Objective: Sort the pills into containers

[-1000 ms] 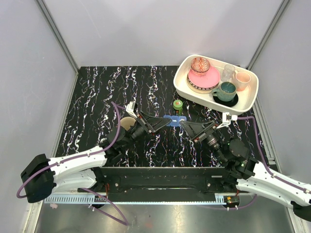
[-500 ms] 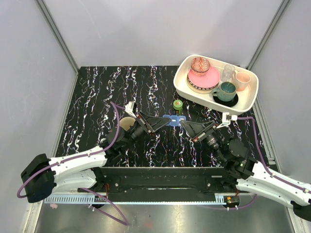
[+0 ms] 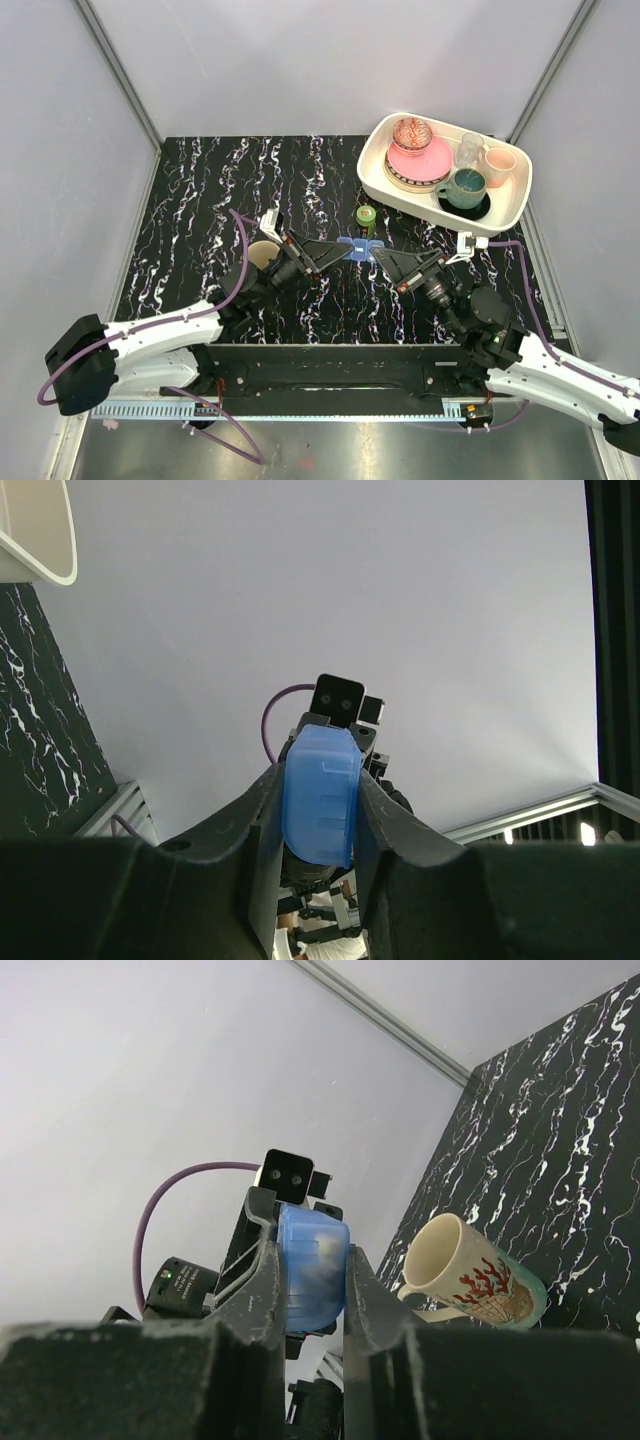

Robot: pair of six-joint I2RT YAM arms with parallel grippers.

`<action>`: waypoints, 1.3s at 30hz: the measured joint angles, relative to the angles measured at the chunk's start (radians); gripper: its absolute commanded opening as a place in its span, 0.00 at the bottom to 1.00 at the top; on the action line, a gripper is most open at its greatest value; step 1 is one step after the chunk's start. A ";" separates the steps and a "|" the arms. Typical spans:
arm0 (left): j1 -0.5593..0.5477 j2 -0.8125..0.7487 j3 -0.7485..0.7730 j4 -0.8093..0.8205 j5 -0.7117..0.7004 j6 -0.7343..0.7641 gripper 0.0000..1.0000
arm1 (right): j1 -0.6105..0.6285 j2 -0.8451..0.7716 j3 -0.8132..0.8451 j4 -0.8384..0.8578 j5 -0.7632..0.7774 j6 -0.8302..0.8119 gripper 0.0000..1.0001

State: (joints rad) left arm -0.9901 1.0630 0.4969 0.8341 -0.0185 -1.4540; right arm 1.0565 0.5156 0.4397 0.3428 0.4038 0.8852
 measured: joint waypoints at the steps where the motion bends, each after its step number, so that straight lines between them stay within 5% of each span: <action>1: 0.000 0.000 0.000 0.000 0.000 0.002 0.00 | 0.000 0.000 -0.001 0.000 0.000 0.002 0.00; 2: 0.000 0.000 0.000 0.000 0.000 0.002 0.00 | 0.000 0.000 -0.001 0.001 0.001 0.003 0.00; 3: 0.000 0.001 0.000 0.000 0.001 0.002 0.00 | 0.000 0.000 -0.001 0.001 0.002 0.004 0.22; 5: 0.000 0.001 0.000 0.000 0.001 0.003 0.00 | 0.000 0.000 -0.001 0.001 0.002 0.006 0.49; 10: -0.002 0.006 -0.006 -0.002 0.011 -0.005 0.00 | 0.001 -0.018 -0.002 0.002 -0.008 -0.016 0.74; 23: -0.002 0.038 0.012 -0.266 0.145 0.278 0.00 | 0.001 -0.345 0.132 -0.426 0.105 -0.185 0.79; 31: -0.008 0.267 0.152 -0.477 0.178 0.597 0.00 | 0.001 -0.369 0.195 -0.635 0.110 -0.219 0.79; 39: -0.006 0.507 0.233 -0.510 0.177 0.783 0.05 | 0.001 -0.360 0.181 -0.694 0.065 -0.219 0.80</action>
State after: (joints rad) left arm -0.9966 1.5703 0.7300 0.3244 0.1585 -0.6712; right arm 1.0573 0.1555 0.6209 -0.3515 0.4686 0.6662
